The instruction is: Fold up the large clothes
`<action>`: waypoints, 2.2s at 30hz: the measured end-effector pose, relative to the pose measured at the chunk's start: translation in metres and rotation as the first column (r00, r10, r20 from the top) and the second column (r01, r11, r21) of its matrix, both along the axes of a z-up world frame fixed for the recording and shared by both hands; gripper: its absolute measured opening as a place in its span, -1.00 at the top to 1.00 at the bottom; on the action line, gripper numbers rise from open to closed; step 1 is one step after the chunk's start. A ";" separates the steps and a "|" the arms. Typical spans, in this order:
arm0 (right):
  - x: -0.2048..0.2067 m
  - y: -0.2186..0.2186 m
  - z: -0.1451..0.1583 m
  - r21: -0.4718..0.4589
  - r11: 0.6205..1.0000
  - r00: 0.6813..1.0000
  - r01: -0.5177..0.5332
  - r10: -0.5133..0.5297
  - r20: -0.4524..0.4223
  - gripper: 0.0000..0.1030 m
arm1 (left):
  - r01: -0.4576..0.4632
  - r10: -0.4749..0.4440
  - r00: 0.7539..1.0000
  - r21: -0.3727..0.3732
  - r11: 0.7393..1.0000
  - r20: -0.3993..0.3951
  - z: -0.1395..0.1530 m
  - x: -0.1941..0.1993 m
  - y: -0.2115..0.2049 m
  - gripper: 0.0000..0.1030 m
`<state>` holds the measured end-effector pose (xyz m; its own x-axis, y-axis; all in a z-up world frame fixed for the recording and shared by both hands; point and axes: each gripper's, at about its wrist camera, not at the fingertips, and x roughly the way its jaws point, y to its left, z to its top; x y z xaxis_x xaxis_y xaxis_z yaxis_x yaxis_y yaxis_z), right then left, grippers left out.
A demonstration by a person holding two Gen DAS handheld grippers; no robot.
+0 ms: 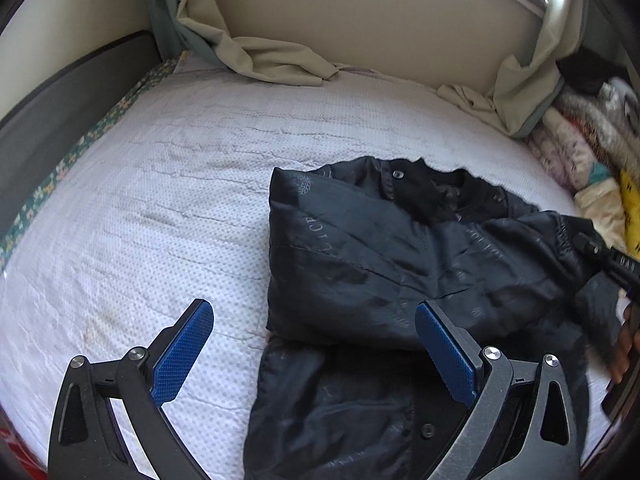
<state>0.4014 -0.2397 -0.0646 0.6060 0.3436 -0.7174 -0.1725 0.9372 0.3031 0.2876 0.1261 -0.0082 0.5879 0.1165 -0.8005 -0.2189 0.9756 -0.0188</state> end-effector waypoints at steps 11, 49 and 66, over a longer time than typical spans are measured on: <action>0.027 -0.018 -0.071 -0.113 0.988 0.974 0.104 -0.125 -0.191 0.36 | 0.054 -0.039 0.986 0.090 0.995 -0.161 -0.066 0.031 -0.007 -0.82; 0.011 0.015 -0.089 -0.178 0.984 0.987 0.027 -0.054 -0.149 0.99 | -0.038 0.040 0.992 0.013 0.999 -0.124 -0.090 0.055 0.005 -0.84; -0.050 -0.049 0.013 -0.118 0.981 0.987 0.153 -0.157 -0.024 0.02 | 0.009 -0.013 0.999 0.085 0.996 0.047 -0.011 -0.002 -0.011 -0.97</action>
